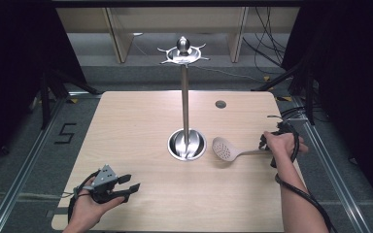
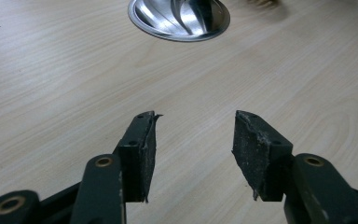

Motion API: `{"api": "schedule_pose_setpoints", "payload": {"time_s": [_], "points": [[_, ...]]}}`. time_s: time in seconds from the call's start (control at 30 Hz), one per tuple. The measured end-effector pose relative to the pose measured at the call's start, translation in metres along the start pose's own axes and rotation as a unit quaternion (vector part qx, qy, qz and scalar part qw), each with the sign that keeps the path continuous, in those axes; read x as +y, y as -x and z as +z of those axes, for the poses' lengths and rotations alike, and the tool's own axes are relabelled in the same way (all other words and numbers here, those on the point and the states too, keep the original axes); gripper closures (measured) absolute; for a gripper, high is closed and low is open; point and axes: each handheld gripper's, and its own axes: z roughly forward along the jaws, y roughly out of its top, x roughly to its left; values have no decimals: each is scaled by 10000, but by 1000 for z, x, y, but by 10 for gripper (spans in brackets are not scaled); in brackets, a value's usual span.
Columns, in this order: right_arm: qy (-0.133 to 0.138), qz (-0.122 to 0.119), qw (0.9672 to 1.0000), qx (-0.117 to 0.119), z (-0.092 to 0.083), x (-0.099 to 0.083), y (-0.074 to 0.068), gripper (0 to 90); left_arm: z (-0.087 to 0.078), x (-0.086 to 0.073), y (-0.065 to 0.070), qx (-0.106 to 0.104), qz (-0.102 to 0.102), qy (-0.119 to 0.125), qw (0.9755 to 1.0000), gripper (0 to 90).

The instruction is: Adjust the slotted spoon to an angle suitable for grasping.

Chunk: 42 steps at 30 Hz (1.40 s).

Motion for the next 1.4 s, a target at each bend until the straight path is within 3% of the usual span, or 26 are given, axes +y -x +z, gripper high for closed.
{"api": "schedule_pose_setpoints", "payload": {"time_s": [0.03, 0.07, 0.13, 0.23, 0.4, 0.5, 0.53, 0.57, 0.63, 0.7, 0.73, 0.83, 0.87, 0.9, 0.93, 1.0, 1.1, 1.13, 1.17, 1.2, 1.27, 1.33, 1.37, 1.4], "points": [[0, 0, 10000, 0, 0, 0, 0, 332, 0, 0, 0, 0, 0, 0, 10000, 485], [221, 5, 9997, 64, 4, 1, 1, 332, -1, 0, 0, 38, 23, -22, 10000, 485], [3, 109, 9999, 61, 5, 3, 1, 322, -1, 0, -1, 6, 31, -17, 10000, 486], [70, 209, 9997, 43, 6, 4, 1, 325, 0, 0, -2, 31, 70, -19, 10000, 486], [140, 4, 9995, -285, 8, 6, -7, 347, -1, 0, -1, 0, 94, 4, 10000, 487], [236, -91, 9991, -350, 9, 5, -10, 372, -2, 0, -1, 1, 68, -1, 10000, 488], [357, -538, 9972, -376, 10, 6, -6, 418, -1, 0, -1, -15, -16, 12, 10000, 489], [357, -538, 9972, -376, 10, 6, -6, 418, -1, 0, -1, -15, -16, 12, 10000, 489], [371, -781, 9956, -352, 10, 6, -5, 464, -2, 0, -3, 4, 100, -25, 9999, 491], [250, -626, 9975, -226, 8, 4, -10, 535, -1, 0, -2, 13, 109, -40, 9999, 491], [155, -748, 9968, -249, 8, 4, -9, 567, -1, 0, -2, 23, 109, -26, 9999, 492], [71, -788, 9967, -191, 7, 3, -12, 623, -1, 0, 0, 17, 6, -29, 10000, 492], [-121, -798, 9967, -66, 6, 1, -17, 695, 0, -1, 0, 43, 3, 4, 10000, 493], [-121, -1028, 9946, -85, 7, 0, -15, 718, 0, -1, -1, 24, 12, -45, 10000, 493], [-257, -922, 9954, 3, 6, -2, -19, 751, 0, -1, -1, 24, 12, -45, 10000, 493], [-297, -1413, 9895, -30, 6, -3, -19, 760, -1, 0, -2, 41, 114, -34, 9999, 493], [-303, -1746, 9842, 28, 4, -9, -19, 761, 0, -1, 0, 66, -8, 28, 10000, 493], [-303, -1746, 9842, 28, 4, -9, -19, 761, 0, -1, 0, 66, -8, 28, 10000, 493], [-118, -2050, 9785, 202, 1, -10, -15, 761, 0, -1, 0, 69, -7, 31, 10000, 493], [-181, -1881, 9814, 339, -5, -15, -19, 760, 0, -1, 0, 69, -7, 31, 10000, 492], [-82, -1999, 9780, 588, -13, -21, -19, 760, -1, 0, -2, 45, 103, -12, 9999, 492], [211, -1876, 9762, 1069, -22, -29, -22, 760, -1, 0, -2, 44, 104, -9, 9999, 491], [349, -2178, 9690, 1111, -25, -33, -19, 760, -1, 0, -2, 39, 95, -3, 9999, 491], [595, -2662, 9546, 1201, -26, -35, -14, 760, -1, 0, -2, 39, 95, -3, 9999, 491]]}}
